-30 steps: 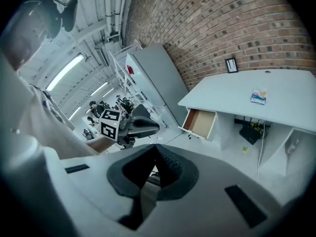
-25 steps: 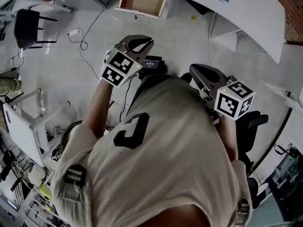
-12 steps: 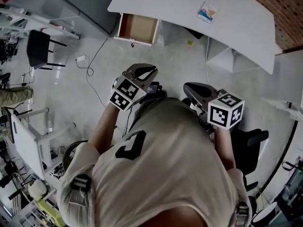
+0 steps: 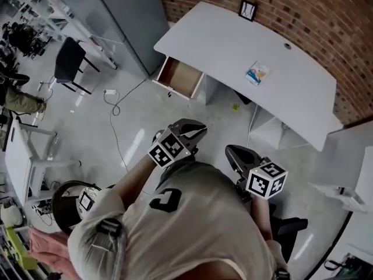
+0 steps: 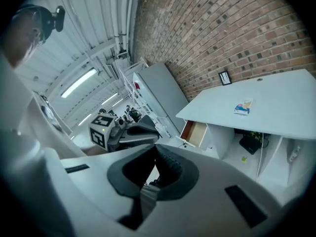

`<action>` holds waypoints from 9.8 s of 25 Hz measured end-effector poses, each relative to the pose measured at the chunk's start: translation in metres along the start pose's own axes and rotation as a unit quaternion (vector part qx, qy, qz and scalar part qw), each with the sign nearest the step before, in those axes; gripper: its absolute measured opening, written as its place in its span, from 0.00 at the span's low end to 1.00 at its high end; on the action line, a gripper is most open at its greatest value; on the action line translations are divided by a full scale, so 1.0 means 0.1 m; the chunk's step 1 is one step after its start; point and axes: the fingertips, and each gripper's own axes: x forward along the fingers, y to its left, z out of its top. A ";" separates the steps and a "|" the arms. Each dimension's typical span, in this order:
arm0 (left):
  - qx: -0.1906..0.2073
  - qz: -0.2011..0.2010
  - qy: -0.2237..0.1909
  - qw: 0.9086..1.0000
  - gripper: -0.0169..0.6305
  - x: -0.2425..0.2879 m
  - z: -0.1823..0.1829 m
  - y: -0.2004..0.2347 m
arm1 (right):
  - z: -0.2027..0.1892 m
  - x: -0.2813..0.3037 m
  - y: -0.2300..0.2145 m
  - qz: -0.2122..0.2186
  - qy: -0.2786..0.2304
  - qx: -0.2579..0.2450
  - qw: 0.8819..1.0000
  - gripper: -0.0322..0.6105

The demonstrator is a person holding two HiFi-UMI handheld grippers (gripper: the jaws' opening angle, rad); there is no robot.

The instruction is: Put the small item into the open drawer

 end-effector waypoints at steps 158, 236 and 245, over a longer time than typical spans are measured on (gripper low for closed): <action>0.043 0.002 0.069 0.997 0.03 1.37 -0.10 2.48 | 1.28 1.30 -1.10 -0.038 0.079 -0.008 0.996 0.05; -0.094 -0.058 0.315 0.943 0.04 1.77 -3.62 3.66 | 0.81 2.62 -0.88 -0.131 0.211 0.083 0.965 0.05; -0.125 -0.057 0.318 0.938 0.04 1.75 -3.78 3.65 | 0.78 2.63 -0.88 -0.135 0.231 0.071 0.961 0.05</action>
